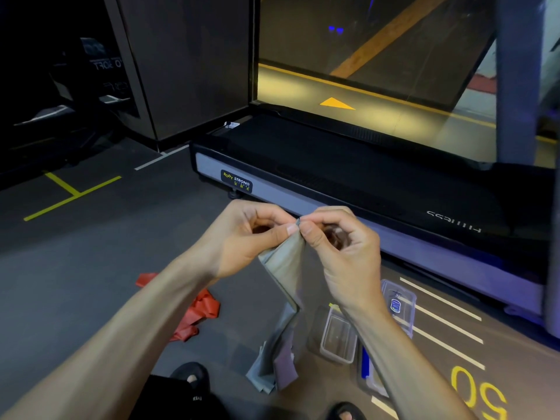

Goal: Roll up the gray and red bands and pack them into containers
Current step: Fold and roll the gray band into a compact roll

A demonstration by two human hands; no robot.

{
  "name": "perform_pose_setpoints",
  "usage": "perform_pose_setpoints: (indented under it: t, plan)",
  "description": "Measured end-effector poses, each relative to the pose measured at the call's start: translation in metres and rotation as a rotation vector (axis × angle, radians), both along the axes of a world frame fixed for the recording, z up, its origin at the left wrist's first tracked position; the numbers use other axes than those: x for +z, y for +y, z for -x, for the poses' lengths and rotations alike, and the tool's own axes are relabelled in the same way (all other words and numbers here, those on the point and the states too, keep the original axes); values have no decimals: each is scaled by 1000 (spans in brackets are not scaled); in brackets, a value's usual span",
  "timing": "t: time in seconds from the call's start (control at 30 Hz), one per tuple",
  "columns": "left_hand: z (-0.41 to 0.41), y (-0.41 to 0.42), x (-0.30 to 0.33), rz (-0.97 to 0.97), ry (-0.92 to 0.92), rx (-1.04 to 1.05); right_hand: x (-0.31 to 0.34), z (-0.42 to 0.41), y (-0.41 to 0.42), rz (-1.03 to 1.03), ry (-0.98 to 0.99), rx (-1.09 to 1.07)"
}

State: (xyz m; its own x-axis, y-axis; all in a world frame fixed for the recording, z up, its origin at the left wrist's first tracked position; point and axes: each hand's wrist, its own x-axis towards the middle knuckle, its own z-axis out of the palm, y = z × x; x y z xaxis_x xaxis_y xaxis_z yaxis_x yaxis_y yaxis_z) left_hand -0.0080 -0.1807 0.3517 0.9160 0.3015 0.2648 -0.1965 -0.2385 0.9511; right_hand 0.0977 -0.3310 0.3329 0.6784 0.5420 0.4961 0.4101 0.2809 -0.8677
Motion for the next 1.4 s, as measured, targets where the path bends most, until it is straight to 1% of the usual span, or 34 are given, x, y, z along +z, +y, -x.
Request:
perform_pose_setpoints:
  t: [0.13, 0.27, 0.43, 0.67, 0.87, 0.97, 1.1, 1.23, 1.3, 1.4]
  plan:
    - [3, 4, -2, -49, 11, -24, 0, -4, -2, 61, 96, 84]
    - [4, 5, -3, -76, 38, -61, 2, -7, -5, 140, 44, 128]
    - [2, 5, -4, -97, 58, -83, 1, -8, -5, 154, -9, 71]
    - [-4, 3, -4, -136, 91, -43, -6, -5, 0, 172, -116, -39]
    - [-9, 10, 3, -94, 110, -90, -1, -20, 8, 104, -29, -54]
    - [-13, 14, 2, -137, 78, -37, 0, -29, 11, 86, 0, -104]
    - [-23, 8, 1, -157, 44, 48, 0, -34, 23, 63, 27, -244]
    - [-33, 2, 7, -218, 19, 126, 2, -41, 42, 69, -26, -404]
    - [-38, 1, 12, -248, 19, 151, 6, -45, 50, 87, -53, -446]
    - [-45, 0, 24, -360, 38, 210, 16, -53, 60, 139, -122, -489]
